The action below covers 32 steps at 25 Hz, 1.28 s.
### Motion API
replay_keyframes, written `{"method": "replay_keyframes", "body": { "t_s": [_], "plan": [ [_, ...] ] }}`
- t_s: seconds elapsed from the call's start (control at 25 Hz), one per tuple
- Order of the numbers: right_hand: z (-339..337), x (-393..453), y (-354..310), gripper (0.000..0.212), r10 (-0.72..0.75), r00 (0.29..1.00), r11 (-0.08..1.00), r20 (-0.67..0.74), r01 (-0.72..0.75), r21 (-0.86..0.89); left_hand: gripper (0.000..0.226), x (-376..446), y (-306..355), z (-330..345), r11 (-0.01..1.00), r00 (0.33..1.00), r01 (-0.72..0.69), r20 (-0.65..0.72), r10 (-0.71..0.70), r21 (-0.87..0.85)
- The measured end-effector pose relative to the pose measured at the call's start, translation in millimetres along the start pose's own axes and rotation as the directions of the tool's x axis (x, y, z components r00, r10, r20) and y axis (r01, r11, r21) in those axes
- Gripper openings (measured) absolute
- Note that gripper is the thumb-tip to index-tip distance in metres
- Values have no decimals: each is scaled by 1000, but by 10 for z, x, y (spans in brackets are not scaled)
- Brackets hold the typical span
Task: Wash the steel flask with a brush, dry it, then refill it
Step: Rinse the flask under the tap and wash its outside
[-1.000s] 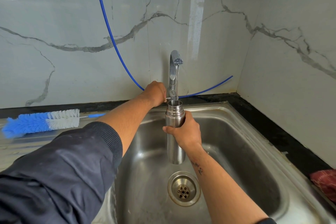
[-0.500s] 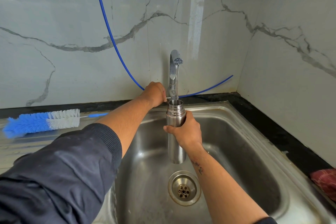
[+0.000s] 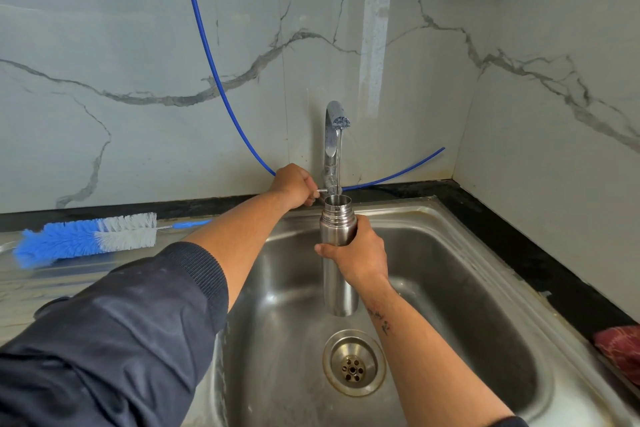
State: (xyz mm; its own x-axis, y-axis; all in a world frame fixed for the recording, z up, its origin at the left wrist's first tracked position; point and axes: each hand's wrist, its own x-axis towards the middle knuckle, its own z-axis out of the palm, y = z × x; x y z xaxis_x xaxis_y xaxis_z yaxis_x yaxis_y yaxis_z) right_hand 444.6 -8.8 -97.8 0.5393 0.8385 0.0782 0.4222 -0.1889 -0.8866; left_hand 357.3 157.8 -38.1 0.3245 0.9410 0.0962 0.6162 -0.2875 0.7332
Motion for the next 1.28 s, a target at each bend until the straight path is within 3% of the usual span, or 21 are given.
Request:
{"method": "replay_keyframes", "body": {
  "t_s": [0.28, 0.52, 0.64, 0.8, 0.92, 1.12, 1.28],
  "plan": [
    [-8, -3, -10, 62, -1, 1000, 1000, 13, 1, -7, 2, 34, 228, -73, 997, 997, -70, -39, 71, 27],
    [-1, 4, 10, 59, 8, 1000, 1000, 2, -8, -13, 1, 77, 442, -51, 989, 992, -114, -36, 118, 97],
    [0, 10, 15, 59, 11, 1000, 1000, 1, -11, -11, 16, 109, 517, -27, 990, 991, -130, -27, 132, 58],
    [3, 22, 17, 59, 6, 1000, 1000, 5, -5, -10, 1, 123, 566, 29, 983, 987, -159, -14, 161, 90],
    [3, 22, 20, 61, 1, 1000, 1000, 4, -1, -13, 10, 58, 561, 36, 986, 988, -148, -33, 151, 80],
    [-82, -23, -47, 61, 28, 999, 999, -22, -29, -38, 17, -472, 448, -49, 991, 977, -119, -169, 128, 61],
    [-129, -326, -224, 63, 49, 999, 996, -9, -50, -72, 13, -1449, 208, -240, 954, 911, -299, -293, 291, 19]
  ]
}}
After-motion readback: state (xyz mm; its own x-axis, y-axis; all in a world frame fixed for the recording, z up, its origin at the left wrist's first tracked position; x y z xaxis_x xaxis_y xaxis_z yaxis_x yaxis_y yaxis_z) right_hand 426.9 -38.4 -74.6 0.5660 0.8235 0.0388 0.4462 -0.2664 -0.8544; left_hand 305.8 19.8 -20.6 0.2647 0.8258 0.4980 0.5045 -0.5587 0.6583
